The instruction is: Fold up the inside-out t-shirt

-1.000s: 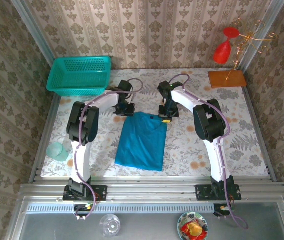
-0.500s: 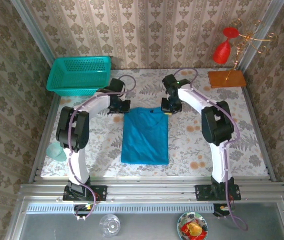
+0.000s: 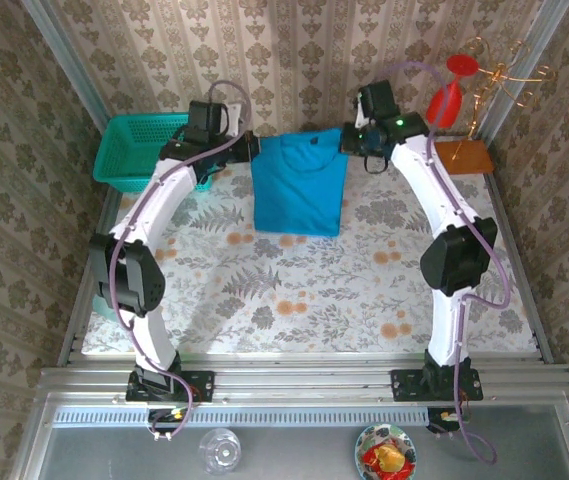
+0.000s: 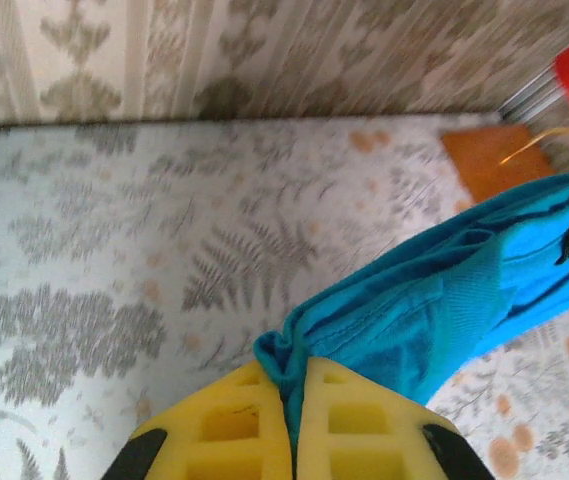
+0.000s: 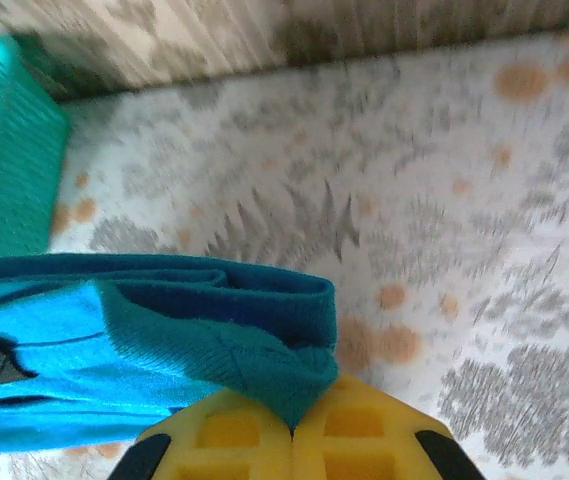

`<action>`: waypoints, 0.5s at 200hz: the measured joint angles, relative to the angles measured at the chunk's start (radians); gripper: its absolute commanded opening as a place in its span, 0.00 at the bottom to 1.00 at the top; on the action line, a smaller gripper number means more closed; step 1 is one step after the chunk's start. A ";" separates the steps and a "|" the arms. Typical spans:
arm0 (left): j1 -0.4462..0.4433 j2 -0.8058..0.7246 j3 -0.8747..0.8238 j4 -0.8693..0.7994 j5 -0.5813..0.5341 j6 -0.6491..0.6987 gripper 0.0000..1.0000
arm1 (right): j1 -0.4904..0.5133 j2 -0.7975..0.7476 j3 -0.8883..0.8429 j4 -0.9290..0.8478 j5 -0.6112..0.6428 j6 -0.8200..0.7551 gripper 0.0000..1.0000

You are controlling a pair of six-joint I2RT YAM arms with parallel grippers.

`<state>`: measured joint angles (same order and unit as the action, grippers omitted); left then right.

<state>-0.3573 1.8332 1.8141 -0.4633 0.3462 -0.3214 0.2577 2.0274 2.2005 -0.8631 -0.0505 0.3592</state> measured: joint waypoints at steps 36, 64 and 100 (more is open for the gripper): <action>0.000 -0.098 -0.060 0.050 0.043 0.000 0.00 | 0.000 -0.098 -0.023 0.003 -0.003 -0.061 0.00; -0.008 -0.236 -0.296 0.130 0.076 0.000 0.00 | 0.025 -0.281 -0.338 0.079 -0.028 -0.082 0.00; -0.060 -0.438 -0.671 0.167 0.077 -0.001 0.00 | 0.115 -0.509 -0.785 0.154 -0.060 -0.073 0.00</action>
<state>-0.4175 1.3952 1.1431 -0.2962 0.4229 -0.3222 0.3725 1.5185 1.4151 -0.7090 -0.1108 0.2859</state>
